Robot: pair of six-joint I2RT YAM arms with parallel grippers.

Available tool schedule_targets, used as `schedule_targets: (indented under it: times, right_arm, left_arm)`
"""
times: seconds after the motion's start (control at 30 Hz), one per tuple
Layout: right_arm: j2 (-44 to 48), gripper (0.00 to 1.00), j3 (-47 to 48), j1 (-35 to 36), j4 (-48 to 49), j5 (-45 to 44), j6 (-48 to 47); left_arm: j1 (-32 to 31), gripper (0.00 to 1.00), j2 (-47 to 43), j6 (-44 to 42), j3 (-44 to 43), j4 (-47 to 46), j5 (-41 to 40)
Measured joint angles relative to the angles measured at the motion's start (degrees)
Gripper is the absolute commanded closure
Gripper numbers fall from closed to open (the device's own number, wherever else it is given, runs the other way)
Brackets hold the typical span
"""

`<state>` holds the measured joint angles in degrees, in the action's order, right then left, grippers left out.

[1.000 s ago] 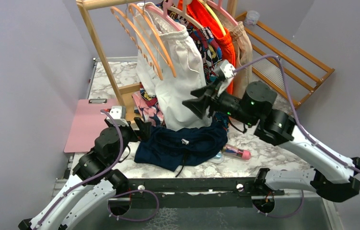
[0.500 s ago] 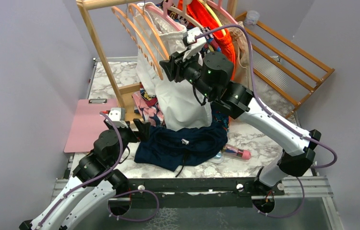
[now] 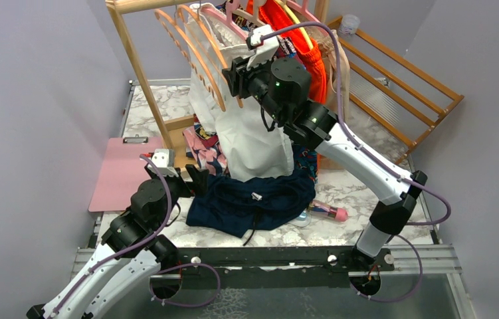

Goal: Place the shorts on the hanger
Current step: Pick up the hanger from the clothesline.

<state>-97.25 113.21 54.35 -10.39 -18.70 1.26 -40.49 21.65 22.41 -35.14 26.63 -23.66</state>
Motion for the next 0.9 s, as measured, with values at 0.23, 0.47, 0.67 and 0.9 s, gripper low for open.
schedule_targets:
  times: [0.23, 0.47, 0.67, 0.9]
  right_arm:
    - [-1.64, 0.58, 0.00, -0.98, -0.42, 0.20, 0.26]
    - [-2.29, 0.58, 1.09, -1.60, -0.37, 0.61, 0.46]
    - [-4.37, 0.60, 2.54, -1.97, -0.81, 1.42, 0.72]
    - [-6.82, 0.66, 4.09, -2.32, -1.77, 1.92, 0.87]
  left_arm:
    - [0.00, 0.04, 0.00, -0.11, 0.00, 0.00, 0.00]
    - [0.00, 0.04, 0.04, -0.26, 0.00, 0.00, 0.02]
    - [0.00, 0.04, 0.72, -0.42, 0.00, -0.02, 0.02]
    - [0.00, 0.04, 0.90, -0.46, 0.00, -0.02, 0.02]
